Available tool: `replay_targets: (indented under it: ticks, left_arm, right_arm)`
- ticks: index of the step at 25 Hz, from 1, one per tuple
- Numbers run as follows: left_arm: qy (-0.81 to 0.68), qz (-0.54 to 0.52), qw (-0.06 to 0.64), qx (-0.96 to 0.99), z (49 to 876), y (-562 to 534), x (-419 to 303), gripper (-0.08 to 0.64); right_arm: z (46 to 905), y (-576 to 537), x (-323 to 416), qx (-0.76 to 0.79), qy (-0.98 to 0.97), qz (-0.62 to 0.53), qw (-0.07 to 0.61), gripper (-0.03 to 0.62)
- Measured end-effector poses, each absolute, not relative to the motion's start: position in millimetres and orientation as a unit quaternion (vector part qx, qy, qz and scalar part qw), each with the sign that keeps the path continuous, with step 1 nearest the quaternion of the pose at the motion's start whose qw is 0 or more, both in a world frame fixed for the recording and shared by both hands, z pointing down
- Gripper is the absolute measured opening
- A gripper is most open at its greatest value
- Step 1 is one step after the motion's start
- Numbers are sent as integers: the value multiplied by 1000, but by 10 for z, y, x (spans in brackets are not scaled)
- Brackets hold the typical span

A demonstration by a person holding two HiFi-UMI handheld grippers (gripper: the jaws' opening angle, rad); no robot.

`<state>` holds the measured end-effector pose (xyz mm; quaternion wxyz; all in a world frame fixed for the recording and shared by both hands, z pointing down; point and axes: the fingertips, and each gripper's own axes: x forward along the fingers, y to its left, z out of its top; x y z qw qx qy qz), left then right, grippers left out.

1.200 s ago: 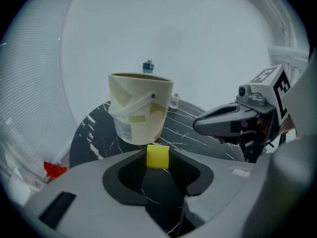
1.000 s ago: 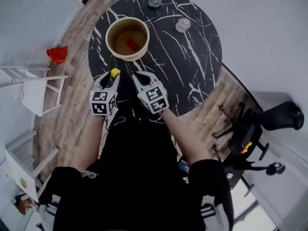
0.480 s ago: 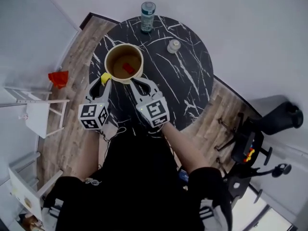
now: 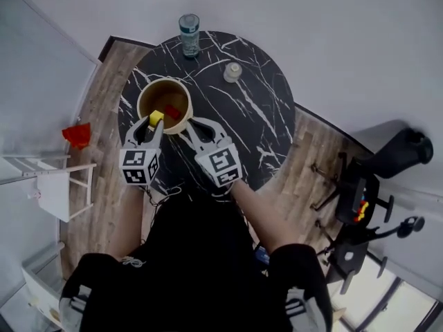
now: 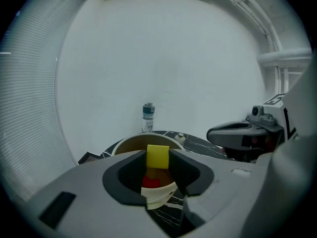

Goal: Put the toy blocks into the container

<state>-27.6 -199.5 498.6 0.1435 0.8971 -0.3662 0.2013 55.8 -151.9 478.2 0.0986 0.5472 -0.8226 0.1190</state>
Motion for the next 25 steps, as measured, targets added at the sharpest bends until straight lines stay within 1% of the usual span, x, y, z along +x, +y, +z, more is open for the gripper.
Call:
replay_targets:
  ticks: [6,21,22,24,25]
  left_arm:
    - [-370,218,141,892,5059,-2024,-260,137]
    - [-355,192,134,905,4910,-1772,-283,133]
    - [-352,187,133,907,4894,-1745,-272,116]
    - [-346,178,131,912,4880,-1682,-245,33]
    - [-342,176,129,914,4879,-1646,-225,5]
  right_arm:
    - [4823,-1510,597,552,-819,126,98,-3]
    - [4773,-1341,587,579,-801,116,100,-3]
    - [4765,-1319,605,586,-796,115,97,-3]
    - [4755,-1262,635,602,-785,116,91,-3]
    - [4757,-1229,650,609,-779,116,90,-3]
